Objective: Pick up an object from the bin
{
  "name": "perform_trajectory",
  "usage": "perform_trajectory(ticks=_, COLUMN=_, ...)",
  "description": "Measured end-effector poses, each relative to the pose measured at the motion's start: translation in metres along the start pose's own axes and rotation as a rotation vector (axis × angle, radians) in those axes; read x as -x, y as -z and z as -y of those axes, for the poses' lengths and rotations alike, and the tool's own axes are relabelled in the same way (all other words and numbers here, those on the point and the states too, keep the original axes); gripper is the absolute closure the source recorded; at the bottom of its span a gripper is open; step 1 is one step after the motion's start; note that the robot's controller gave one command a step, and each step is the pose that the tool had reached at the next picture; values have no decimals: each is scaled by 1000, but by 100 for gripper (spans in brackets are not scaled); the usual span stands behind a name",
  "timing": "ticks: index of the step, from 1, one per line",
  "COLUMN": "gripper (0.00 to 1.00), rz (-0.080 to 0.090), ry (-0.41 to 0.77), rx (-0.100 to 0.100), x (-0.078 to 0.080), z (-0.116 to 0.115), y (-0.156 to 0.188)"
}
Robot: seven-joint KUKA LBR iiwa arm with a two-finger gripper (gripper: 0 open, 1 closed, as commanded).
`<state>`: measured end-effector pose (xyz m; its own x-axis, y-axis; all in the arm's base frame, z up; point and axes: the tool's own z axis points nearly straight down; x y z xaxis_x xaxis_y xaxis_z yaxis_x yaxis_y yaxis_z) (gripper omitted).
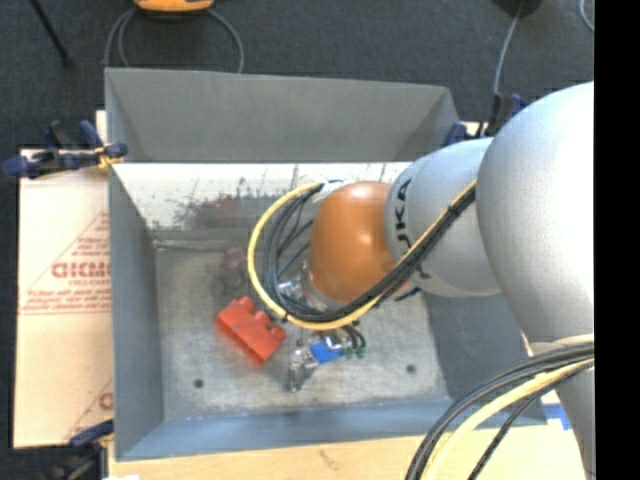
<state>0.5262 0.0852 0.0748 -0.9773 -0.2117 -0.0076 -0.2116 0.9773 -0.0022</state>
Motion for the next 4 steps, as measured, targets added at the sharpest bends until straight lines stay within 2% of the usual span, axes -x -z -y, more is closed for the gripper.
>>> perform_trajectory(ticks=1, gripper=0, rz=-1, ry=-97, rx=5, x=48, z=-65, y=4)
perform_trajectory(ticks=2, gripper=100, rz=5, ry=-97, rx=3, x=49, z=-62, y=4)
perform_trajectory(ticks=3, gripper=100, rz=-2, ry=262, rx=3, x=47, z=-68, y=5)
perform_trajectory(ticks=4, gripper=100, rz=6, ry=390, rx=1, x=62, z=-60, y=132)
